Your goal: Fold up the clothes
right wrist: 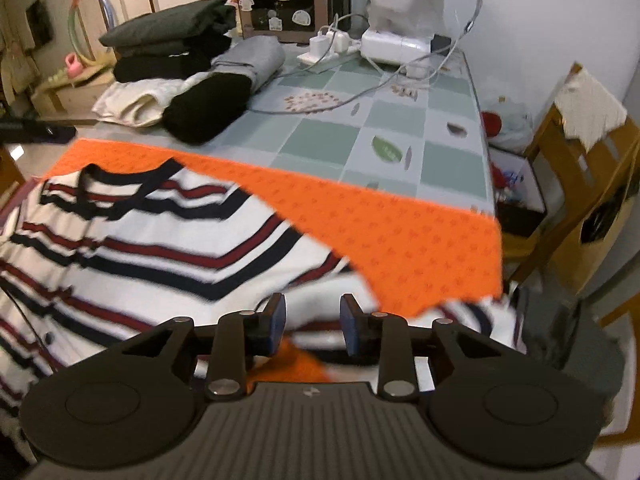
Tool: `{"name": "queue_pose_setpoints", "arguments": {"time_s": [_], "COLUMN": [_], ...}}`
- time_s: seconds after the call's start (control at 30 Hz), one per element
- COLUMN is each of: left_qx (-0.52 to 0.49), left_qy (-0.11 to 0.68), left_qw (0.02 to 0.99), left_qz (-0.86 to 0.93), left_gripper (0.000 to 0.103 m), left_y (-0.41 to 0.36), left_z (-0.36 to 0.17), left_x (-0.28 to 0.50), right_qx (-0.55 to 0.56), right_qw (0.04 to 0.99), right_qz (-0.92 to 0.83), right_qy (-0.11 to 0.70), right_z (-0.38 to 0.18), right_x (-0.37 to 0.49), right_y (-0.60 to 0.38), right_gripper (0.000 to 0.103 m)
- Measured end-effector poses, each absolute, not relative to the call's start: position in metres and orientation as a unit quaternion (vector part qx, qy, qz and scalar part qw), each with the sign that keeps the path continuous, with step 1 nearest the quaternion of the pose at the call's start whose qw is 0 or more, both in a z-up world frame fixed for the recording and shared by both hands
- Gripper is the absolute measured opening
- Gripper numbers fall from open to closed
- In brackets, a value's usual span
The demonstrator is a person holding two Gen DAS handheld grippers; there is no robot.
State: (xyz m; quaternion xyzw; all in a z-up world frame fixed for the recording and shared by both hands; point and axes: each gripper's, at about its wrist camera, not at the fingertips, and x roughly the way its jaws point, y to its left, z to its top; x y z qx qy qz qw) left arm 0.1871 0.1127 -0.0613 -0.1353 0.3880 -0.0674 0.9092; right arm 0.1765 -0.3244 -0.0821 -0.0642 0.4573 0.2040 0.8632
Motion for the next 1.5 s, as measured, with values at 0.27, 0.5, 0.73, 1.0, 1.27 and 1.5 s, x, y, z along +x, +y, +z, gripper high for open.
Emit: {"name": "queue_pose_setpoints", "arguments": {"time_s": [0.27,0.5,0.73,1.0,1.27,1.5], "left_qx": [-0.08,-0.049,0.002,0.039,-0.003,-0.035], "left_qy": [0.428,0.437,0.409,0.42,0.404,0.377], "left_qw": [0.898,0.896,0.912,0.906,0.915,0.924], "left_qz": [-0.06,-0.066,-0.022,-0.017,-0.017,0.045], "left_gripper": [0.039,0.031,0.018,0.02,0.042,0.046], "left_y": [0.075,0.052,0.05,0.045,0.068,0.113], "left_z": [-0.118,-0.139,-0.125,-0.135,-0.104,-0.072], "left_x": [0.186,0.206,0.2,0.201,0.166,0.085], "right_qx": [-0.019,-0.01,0.007,0.015,0.004,-0.007], "right_qw": [0.85,0.84,0.836,0.836,0.847,0.858], "right_qz": [0.209,0.202,0.193,0.192,0.205,0.229], "right_qy": [0.483,0.504,0.513,0.514,0.49,0.46], "right_z": [-0.093,-0.109,-0.12,-0.126,-0.107,-0.088], "right_x": [0.119,0.093,0.085,0.085,0.081,0.056], "right_y": [-0.324,-0.32,-0.319,-0.313,-0.308,-0.289], "right_gripper": [0.037,0.039,0.039,0.039,0.043,0.055]}}
